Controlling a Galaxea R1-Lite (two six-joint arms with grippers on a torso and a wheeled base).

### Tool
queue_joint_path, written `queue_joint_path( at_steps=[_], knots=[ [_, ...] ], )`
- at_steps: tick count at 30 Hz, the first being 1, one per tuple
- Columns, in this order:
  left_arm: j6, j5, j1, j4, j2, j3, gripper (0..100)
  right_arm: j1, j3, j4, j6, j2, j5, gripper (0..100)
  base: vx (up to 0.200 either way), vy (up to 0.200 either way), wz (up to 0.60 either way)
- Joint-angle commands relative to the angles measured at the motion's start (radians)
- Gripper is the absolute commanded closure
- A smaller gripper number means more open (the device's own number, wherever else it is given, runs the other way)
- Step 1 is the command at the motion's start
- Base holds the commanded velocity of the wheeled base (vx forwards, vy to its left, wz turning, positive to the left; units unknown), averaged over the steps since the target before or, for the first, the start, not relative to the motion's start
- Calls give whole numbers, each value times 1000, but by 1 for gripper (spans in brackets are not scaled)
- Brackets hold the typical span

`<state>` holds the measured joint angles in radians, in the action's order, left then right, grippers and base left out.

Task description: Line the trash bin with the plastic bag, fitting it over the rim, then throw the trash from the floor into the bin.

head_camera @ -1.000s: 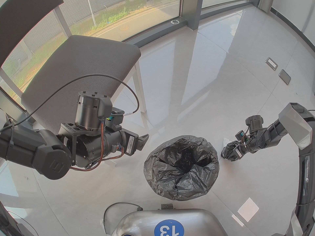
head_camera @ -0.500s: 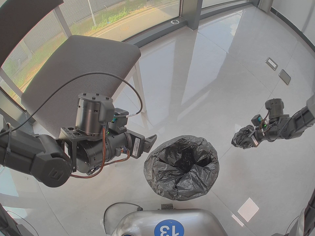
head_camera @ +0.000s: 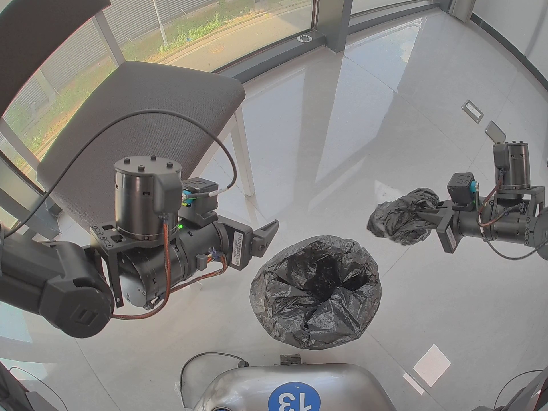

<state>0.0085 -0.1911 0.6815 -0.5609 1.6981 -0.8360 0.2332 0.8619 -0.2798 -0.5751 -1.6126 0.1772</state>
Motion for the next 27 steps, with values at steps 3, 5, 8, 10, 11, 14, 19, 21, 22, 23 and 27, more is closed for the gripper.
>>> queue_joint_path(
  at_steps=[3,5,8,10,11,14,19,21,22,23,27],
  knots=[
    [1,1,12,-13,-38,35,0,176,-72,11,38,89,41,100,0,0,0],
    [1,1,9,-13,-51,38,0,204,-81,13,40,82,41,100,0,0,0],
    [1,1,4,-13,-58,47,0,227,-83,13,40,59,41,100,0,0,0],
    [1,1,0,-13,-66,60,0,258,-67,11,46,13,41,100,0,0,0],
    [1,-1,-5,-11,-66,64,0,265,-57,11,47,-7,41,100,0,0,0],
    [2,-1,-19,-11,-67,69,0,273,-24,13,47,-59,41,100,0,0,0],
    [2,1,-45,-11,-83,71,0,264,3,19,47,-161,41,100,0,0,0],
    [2,1,-51,-11,-87,74,0,256,8,21,47,-193,41,100,0,0,0],
    [2,1,-56,-11,-90,77,0,253,12,21,47,-211,41,100,0,0,0],
    [2,1,-59,-11,-92,80,0,255,17,21,47,-221,41,100,0,0,0],
    [2,1,-76,-11,-98,92,0,255,40,22,46,-264,41,100,0,0,0]
  ],
)
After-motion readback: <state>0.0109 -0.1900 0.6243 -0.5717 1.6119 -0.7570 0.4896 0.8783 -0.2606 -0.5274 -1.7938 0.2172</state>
